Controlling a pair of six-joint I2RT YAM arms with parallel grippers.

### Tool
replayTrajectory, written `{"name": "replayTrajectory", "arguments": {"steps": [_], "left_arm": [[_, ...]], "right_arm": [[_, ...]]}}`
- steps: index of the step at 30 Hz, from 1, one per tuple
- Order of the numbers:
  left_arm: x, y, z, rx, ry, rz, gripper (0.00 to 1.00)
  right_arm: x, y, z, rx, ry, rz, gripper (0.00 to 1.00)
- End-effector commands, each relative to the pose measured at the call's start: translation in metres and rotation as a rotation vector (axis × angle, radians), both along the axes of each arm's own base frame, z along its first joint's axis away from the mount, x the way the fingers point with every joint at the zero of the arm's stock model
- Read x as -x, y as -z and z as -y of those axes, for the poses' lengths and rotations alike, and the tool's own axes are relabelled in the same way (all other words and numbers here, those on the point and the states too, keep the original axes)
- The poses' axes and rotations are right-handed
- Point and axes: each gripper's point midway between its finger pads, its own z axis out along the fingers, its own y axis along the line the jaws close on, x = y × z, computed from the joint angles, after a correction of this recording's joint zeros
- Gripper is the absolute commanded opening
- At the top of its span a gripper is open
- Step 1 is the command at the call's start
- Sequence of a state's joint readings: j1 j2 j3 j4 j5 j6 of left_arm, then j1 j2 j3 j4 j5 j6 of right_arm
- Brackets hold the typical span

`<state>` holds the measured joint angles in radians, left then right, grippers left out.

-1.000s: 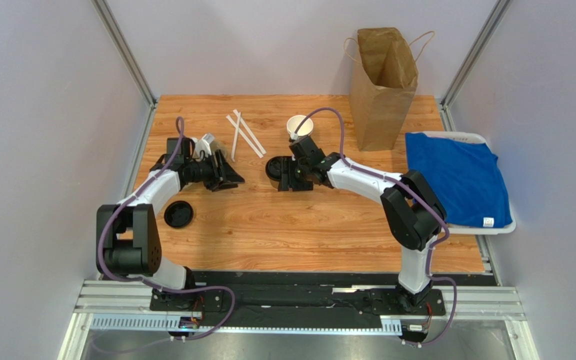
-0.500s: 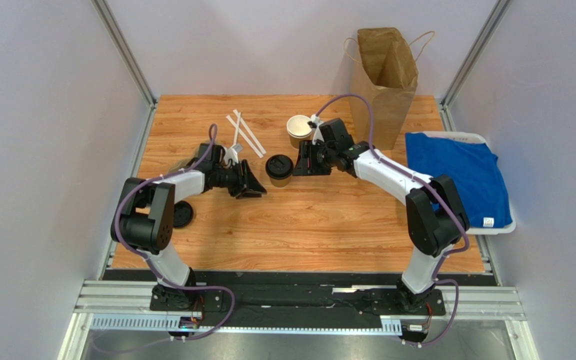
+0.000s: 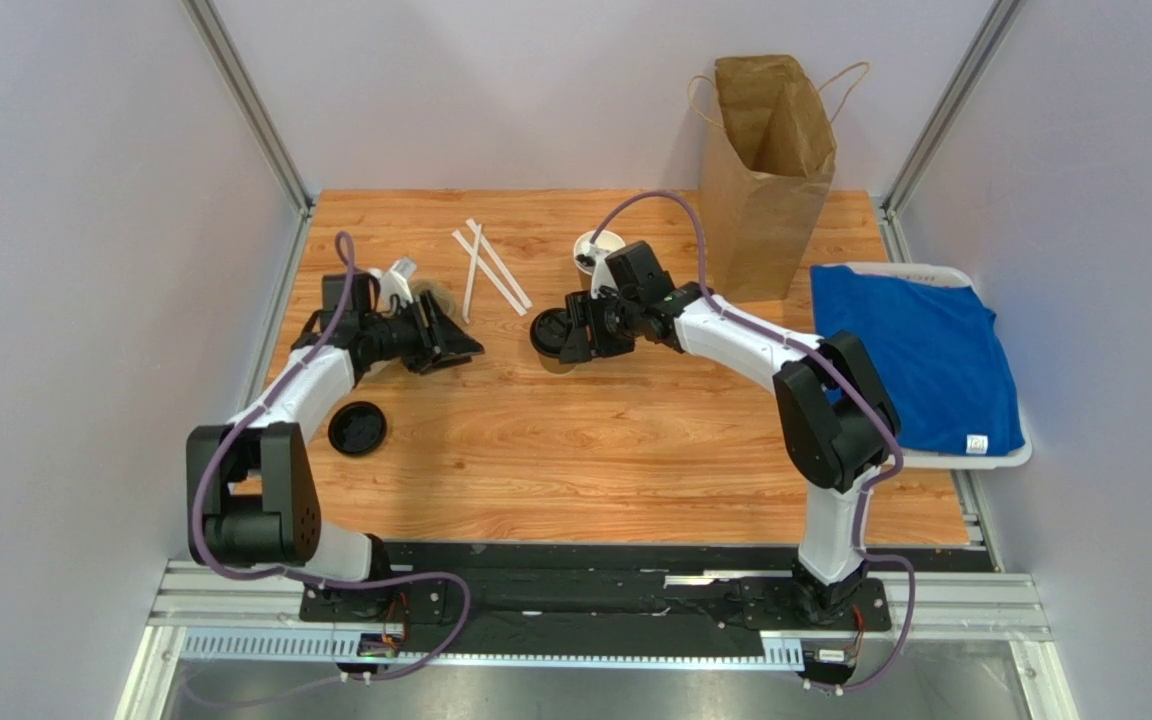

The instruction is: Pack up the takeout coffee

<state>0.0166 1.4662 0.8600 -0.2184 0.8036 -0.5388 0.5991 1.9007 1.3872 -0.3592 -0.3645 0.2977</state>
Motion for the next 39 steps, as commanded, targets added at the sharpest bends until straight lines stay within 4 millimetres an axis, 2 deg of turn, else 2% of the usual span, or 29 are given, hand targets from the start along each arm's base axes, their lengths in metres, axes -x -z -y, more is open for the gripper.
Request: {"name": "replayTrajectory", "arguments": {"steps": [1, 4, 8, 10, 13, 15, 17, 18, 19, 20, 21, 22, 24, 26, 27, 28, 30, 35, 39], "left_arm": [[-0.007, -0.034, -0.02, -0.008, -0.034, 0.113, 0.51], [-0.008, -0.043, -0.032, -0.029, -0.054, 0.154, 0.53], [-0.01, -0.058, -0.043, -0.094, -0.06, 0.222, 0.56], [-0.01, -0.064, -0.048, -0.123, -0.058, 0.256, 0.64], [-0.013, -0.076, -0.057, -0.188, -0.064, 0.311, 0.7], [-0.013, -0.078, -0.063, -0.218, -0.067, 0.31, 0.71], [-0.018, -0.092, -0.069, -0.263, -0.057, 0.358, 0.72], [-0.017, -0.092, -0.073, -0.284, -0.052, 0.347, 0.8], [-0.021, -0.104, -0.078, -0.334, -0.036, 0.402, 0.83], [-0.026, -0.105, -0.089, -0.4, -0.074, 0.405, 0.84], [-0.028, -0.108, -0.096, -0.443, -0.092, 0.413, 0.84], [-0.033, -0.117, -0.105, -0.501, -0.105, 0.448, 0.84], [-0.039, -0.116, -0.124, -0.612, -0.144, 0.443, 0.85], [-0.046, -0.116, -0.138, -0.714, -0.107, 0.453, 0.87], [-0.039, -0.107, -0.141, -0.768, -0.014, 0.432, 0.87], [-0.048, -0.108, -0.144, -0.788, 0.037, 0.422, 0.87], [-0.044, -0.099, -0.143, -0.817, 0.172, 0.413, 0.82], [-0.059, -0.07, -0.141, -0.919, 0.39, 0.414, 0.68], [-0.068, -0.044, -0.121, -0.977, 0.575, 0.421, 0.57]], "right_arm": [[-0.028, -0.011, -0.022, -0.06, 0.049, 0.061, 0.56], [-0.036, -0.003, -0.027, -0.062, 0.068, 0.057, 0.56], [-0.047, -0.005, -0.036, -0.088, 0.076, 0.067, 0.56], [-0.052, -0.005, -0.039, -0.093, 0.075, 0.074, 0.56], [-0.06, -0.008, -0.043, -0.098, 0.071, 0.093, 0.56], [-0.062, -0.017, -0.044, -0.103, 0.061, 0.116, 0.57], [-0.059, -0.034, -0.042, -0.113, 0.049, 0.143, 0.58], [-0.055, -0.038, -0.038, -0.098, 0.035, 0.15, 0.6], [-0.052, -0.045, -0.035, -0.098, 0.025, 0.161, 0.61], [-0.047, -0.052, -0.032, -0.096, 0.017, 0.169, 0.62], [-0.038, -0.069, -0.025, -0.091, -0.003, 0.197, 0.65], [-0.033, -0.077, -0.021, -0.089, -0.013, 0.21, 0.66], [-0.019, -0.103, -0.009, -0.084, -0.029, 0.245, 0.74], [-0.008, -0.115, 0.001, -0.063, -0.056, 0.268, 0.79], [0.001, -0.114, 0.007, -0.037, -0.068, 0.248, 0.83], [0.006, -0.126, 0.012, -0.032, -0.086, 0.276, 0.84], [0.018, -0.125, 0.022, 0.002, -0.107, 0.249, 0.86], [0.039, -0.116, 0.037, 0.051, -0.155, 0.199, 0.86], [0.051, -0.111, 0.041, 0.05, -0.194, 0.165, 0.86]]}}
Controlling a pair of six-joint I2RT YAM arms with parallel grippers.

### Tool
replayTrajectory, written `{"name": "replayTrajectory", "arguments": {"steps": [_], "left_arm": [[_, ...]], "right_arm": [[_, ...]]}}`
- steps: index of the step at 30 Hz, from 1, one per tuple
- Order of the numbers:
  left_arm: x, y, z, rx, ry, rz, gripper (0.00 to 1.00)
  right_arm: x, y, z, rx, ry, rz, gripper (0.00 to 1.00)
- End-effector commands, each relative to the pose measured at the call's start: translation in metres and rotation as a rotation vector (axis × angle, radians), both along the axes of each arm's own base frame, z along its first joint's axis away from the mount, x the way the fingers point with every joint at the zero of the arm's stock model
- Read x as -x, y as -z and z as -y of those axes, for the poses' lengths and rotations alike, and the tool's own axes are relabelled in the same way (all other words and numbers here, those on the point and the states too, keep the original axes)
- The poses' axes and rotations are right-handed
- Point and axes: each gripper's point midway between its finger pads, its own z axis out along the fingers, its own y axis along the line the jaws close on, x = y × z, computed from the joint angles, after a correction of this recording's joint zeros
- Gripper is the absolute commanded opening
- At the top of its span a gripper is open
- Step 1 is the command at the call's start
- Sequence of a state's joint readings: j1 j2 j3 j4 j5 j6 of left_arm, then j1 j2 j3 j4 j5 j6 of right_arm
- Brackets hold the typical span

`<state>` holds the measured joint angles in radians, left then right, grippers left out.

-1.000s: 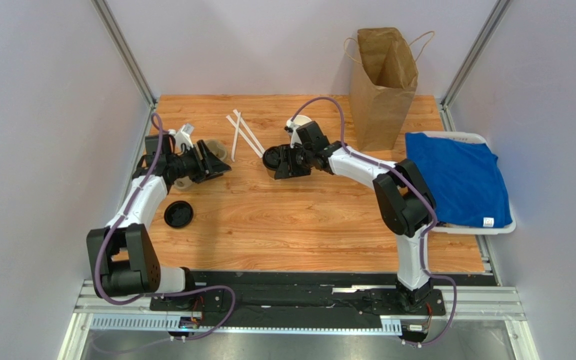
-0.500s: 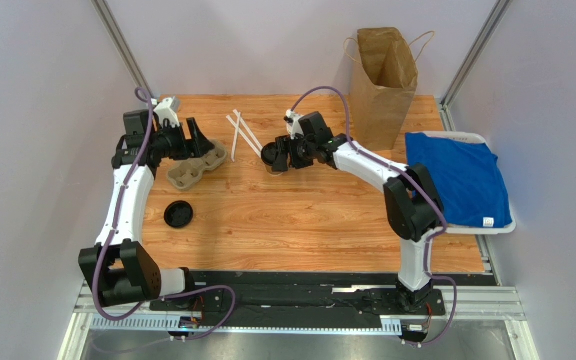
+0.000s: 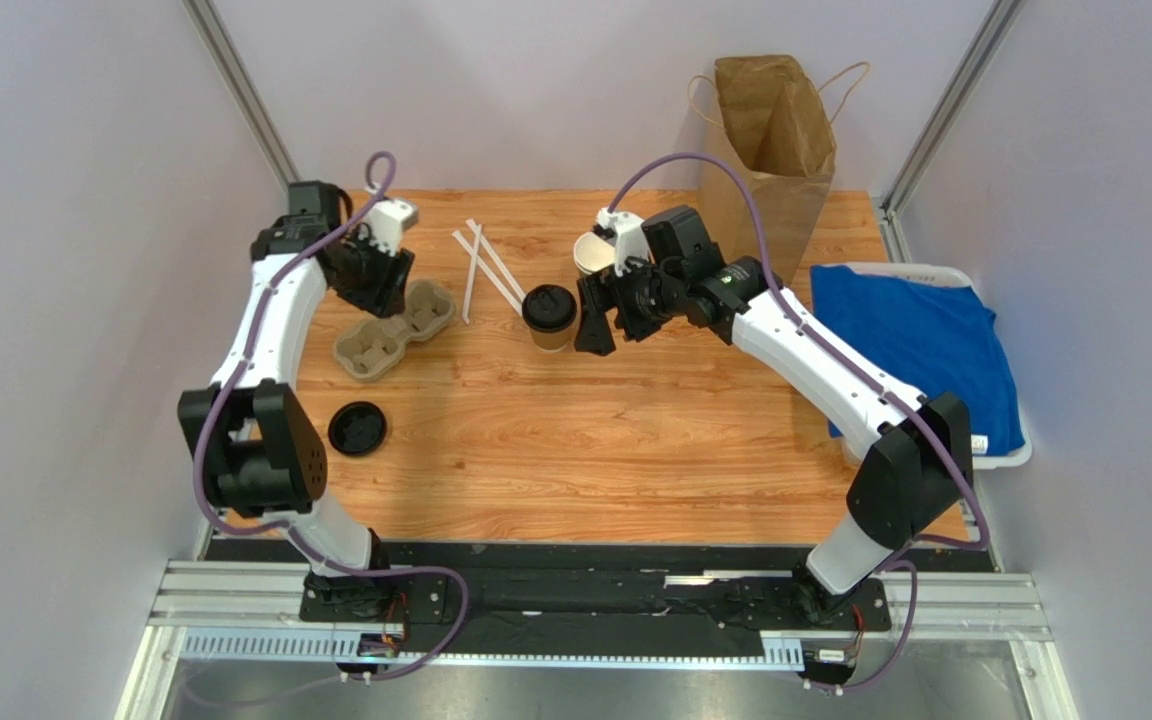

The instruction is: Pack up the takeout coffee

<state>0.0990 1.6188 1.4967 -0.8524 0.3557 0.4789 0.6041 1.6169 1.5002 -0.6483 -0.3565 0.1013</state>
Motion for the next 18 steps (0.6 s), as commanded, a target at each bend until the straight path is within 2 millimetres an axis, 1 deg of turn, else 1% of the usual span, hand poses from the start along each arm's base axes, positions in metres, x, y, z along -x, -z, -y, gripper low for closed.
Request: {"name": "replayTrajectory", "arguments": {"steps": [1, 2, 3, 4, 6, 7, 10, 13, 18], "left_arm": [[-0.003, 0.023, 0.012, -0.158, 0.223, -0.05, 0.55], [-0.005, 0.03, 0.013, -0.168, 0.236, -0.064, 0.51], [-0.008, 0.035, 0.016, -0.182, 0.264, -0.07, 0.49], [-0.01, 0.046, 0.014, -0.193, 0.272, -0.096, 0.47], [-0.013, 0.056, 0.011, -0.22, 0.292, -0.109, 0.46], [-0.014, 0.064, 0.018, -0.236, 0.32, -0.121, 0.46], [-0.018, 0.076, 0.017, -0.274, 0.348, -0.134, 0.42], [-0.02, 0.084, 0.015, -0.298, 0.369, -0.142, 0.36], [-0.024, 0.091, 0.013, -0.321, 0.394, -0.136, 0.35]], "right_arm": [[0.019, 0.014, 0.012, 0.048, -0.065, -0.056, 0.86], [0.019, 0.013, 0.013, 0.049, -0.063, -0.053, 0.86], [0.019, 0.015, 0.014, 0.053, -0.065, -0.054, 0.86], [0.02, 0.014, 0.014, 0.053, -0.063, -0.055, 0.86], [0.02, 0.016, 0.016, 0.058, -0.062, -0.058, 0.86], [0.02, 0.017, 0.017, 0.059, -0.061, -0.063, 0.86], [0.02, 0.019, 0.017, 0.061, -0.061, -0.065, 0.86], [0.018, 0.021, 0.016, 0.064, -0.059, -0.072, 0.86], [0.017, 0.025, 0.015, 0.063, -0.056, -0.087, 0.86]]}}
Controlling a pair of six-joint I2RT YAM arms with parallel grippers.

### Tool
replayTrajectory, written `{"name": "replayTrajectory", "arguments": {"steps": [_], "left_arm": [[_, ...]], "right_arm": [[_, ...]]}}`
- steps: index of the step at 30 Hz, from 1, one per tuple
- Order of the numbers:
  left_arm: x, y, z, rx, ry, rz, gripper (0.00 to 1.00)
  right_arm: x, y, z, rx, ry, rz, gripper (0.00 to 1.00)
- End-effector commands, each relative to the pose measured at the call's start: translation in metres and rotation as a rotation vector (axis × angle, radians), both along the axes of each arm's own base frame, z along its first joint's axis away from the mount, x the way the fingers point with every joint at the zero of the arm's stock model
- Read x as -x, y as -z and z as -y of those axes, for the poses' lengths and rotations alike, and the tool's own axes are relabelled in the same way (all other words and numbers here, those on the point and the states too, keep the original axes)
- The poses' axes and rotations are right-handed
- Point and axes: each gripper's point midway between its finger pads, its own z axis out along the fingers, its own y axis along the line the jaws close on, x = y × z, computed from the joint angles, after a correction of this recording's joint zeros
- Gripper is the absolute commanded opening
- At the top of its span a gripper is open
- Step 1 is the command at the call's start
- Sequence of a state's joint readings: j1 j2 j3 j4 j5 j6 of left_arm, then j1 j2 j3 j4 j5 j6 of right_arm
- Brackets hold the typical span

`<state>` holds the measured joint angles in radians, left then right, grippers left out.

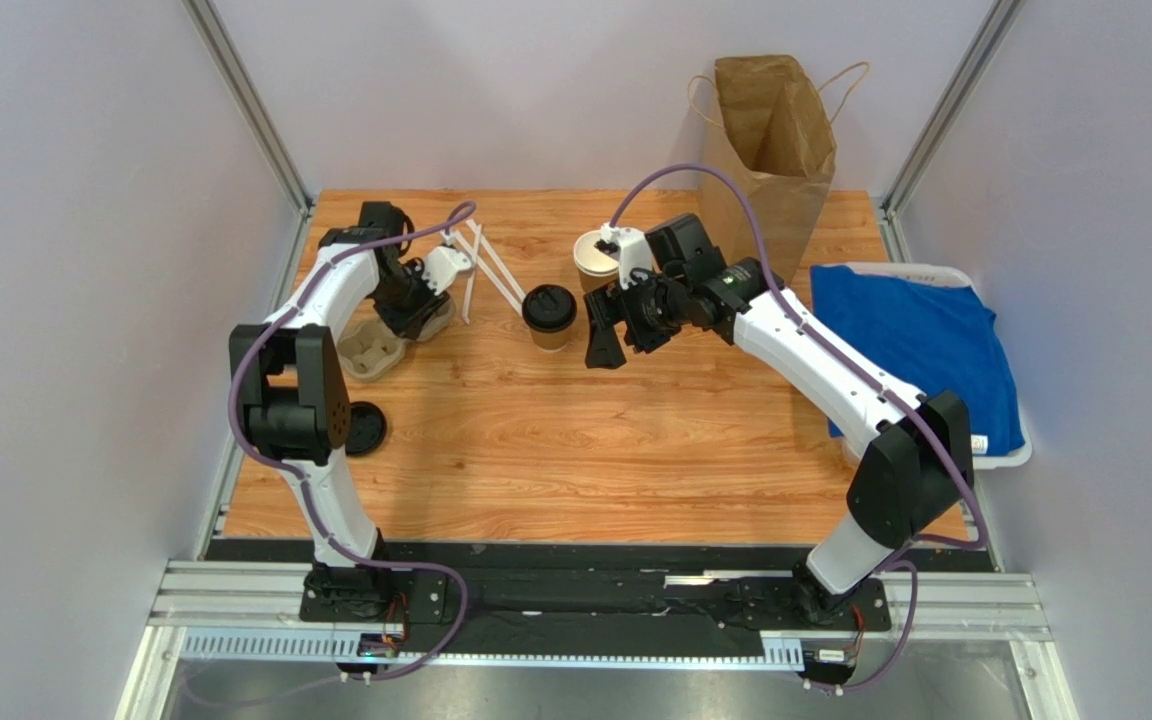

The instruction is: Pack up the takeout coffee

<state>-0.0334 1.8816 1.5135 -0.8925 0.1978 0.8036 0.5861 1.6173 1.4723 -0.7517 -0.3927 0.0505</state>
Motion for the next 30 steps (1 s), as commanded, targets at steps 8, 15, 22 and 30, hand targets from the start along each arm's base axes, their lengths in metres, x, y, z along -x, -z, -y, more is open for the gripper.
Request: {"name": "replayTrajectory", "arguments": {"steps": [8, 15, 22, 30], "left_arm": [[-0.021, 0.001, 0.004, -0.03, 0.095, 0.062, 0.33], [-0.021, 0.009, 0.004, -0.04, 0.121, 0.057, 0.28], [-0.017, 0.011, 0.005, -0.038, 0.135, 0.052, 0.21], [-0.015, 0.014, 0.006, -0.039, 0.167, 0.048, 0.27]], "right_arm": [[-0.005, 0.004, -0.001, -0.011, -0.007, -0.022, 0.85], [-0.006, 0.007, 0.0, -0.016, 0.002, -0.044, 0.85], [-0.006, 0.009, 0.0, -0.022, 0.007, -0.059, 0.85], [-0.008, 0.009, 0.001, -0.033, 0.014, -0.074, 0.85]]}}
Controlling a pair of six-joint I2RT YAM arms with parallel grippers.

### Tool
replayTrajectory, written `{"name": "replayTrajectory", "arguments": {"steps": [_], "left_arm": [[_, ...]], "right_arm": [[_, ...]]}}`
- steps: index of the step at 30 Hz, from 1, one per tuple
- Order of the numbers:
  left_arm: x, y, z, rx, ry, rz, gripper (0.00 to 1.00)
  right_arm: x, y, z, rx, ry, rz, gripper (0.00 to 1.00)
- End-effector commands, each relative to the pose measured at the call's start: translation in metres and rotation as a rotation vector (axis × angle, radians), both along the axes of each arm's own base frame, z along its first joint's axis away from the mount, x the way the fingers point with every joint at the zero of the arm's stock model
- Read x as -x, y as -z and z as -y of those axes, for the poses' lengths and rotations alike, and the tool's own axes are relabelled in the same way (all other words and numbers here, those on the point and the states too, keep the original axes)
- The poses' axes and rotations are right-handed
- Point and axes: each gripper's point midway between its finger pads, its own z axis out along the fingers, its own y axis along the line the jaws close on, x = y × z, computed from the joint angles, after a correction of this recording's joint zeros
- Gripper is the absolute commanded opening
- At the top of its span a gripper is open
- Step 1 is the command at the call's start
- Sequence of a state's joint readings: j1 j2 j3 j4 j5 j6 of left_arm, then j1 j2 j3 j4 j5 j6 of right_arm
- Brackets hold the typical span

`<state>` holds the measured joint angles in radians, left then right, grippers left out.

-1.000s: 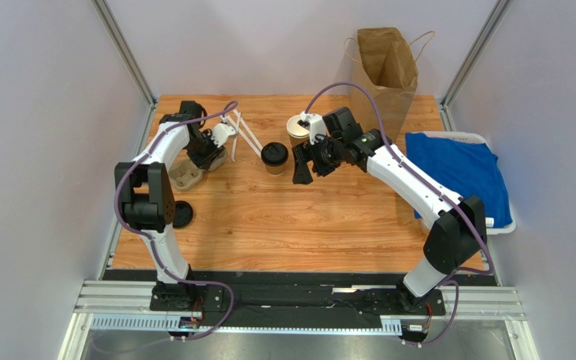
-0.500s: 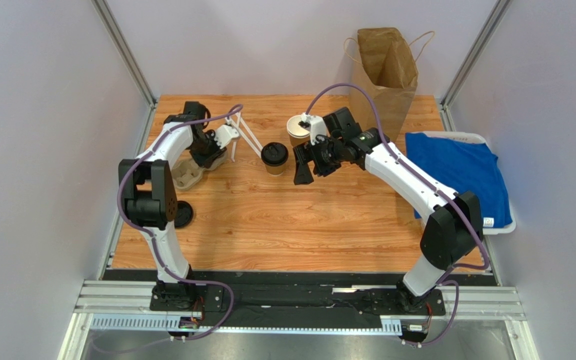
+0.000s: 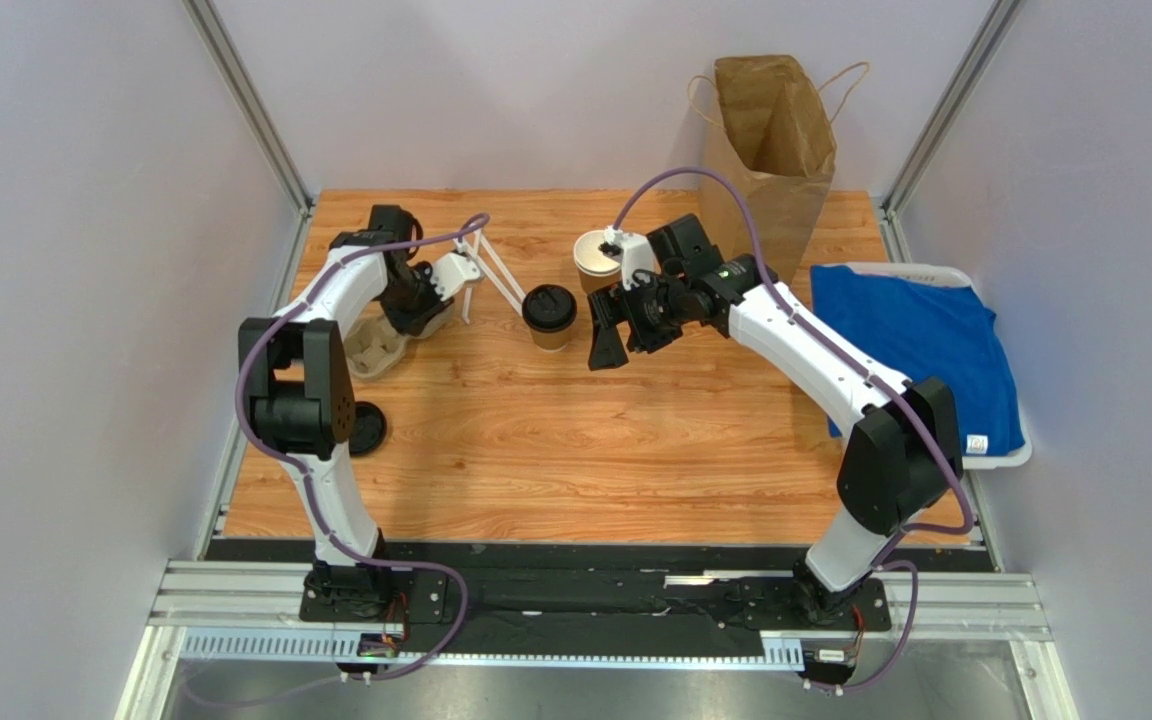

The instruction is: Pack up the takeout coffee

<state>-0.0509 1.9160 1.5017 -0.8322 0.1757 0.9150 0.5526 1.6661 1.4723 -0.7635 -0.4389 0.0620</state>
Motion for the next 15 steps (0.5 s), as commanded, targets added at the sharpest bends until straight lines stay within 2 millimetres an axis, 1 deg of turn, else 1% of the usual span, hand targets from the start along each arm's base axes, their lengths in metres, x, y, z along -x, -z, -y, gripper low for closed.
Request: {"name": "replayTrajectory", "arguments": {"steps": [1, 4, 7, 8, 10, 11, 12, 15], "left_arm": [[0.0, 0.001, 0.005, 0.015, 0.053, 0.006, 0.27], [-0.001, 0.002, 0.005, 0.015, 0.058, 0.003, 0.27], [-0.001, 0.001, 0.005, 0.016, 0.058, 0.005, 0.22], [-0.001, 0.001, 0.005, 0.014, 0.06, 0.007, 0.16], [-0.002, -0.002, 0.005, 0.013, 0.062, 0.012, 0.1], [-0.002, -0.003, 0.005, 0.011, 0.063, 0.014, 0.02], [-0.001, -0.003, 0.004, 0.008, 0.068, 0.012, 0.0], [0.0, -0.008, 0.003, 0.002, 0.071, 0.016, 0.0]], "right_arm": [[-0.005, -0.009, -0.002, -0.033, 0.008, 0.006, 0.85], [-0.005, -0.009, -0.003, -0.036, 0.008, -0.002, 0.85], [-0.005, -0.008, -0.003, -0.036, 0.008, -0.005, 0.84], [-0.006, -0.01, -0.003, -0.04, 0.01, -0.003, 0.84], [-0.005, -0.009, -0.003, -0.038, 0.01, -0.005, 0.84], [-0.006, -0.009, -0.002, -0.038, 0.012, -0.003, 0.84], [-0.006, -0.009, -0.003, -0.039, 0.013, -0.004, 0.84], [-0.007, -0.01, -0.003, -0.043, 0.013, -0.006, 0.84]]}}
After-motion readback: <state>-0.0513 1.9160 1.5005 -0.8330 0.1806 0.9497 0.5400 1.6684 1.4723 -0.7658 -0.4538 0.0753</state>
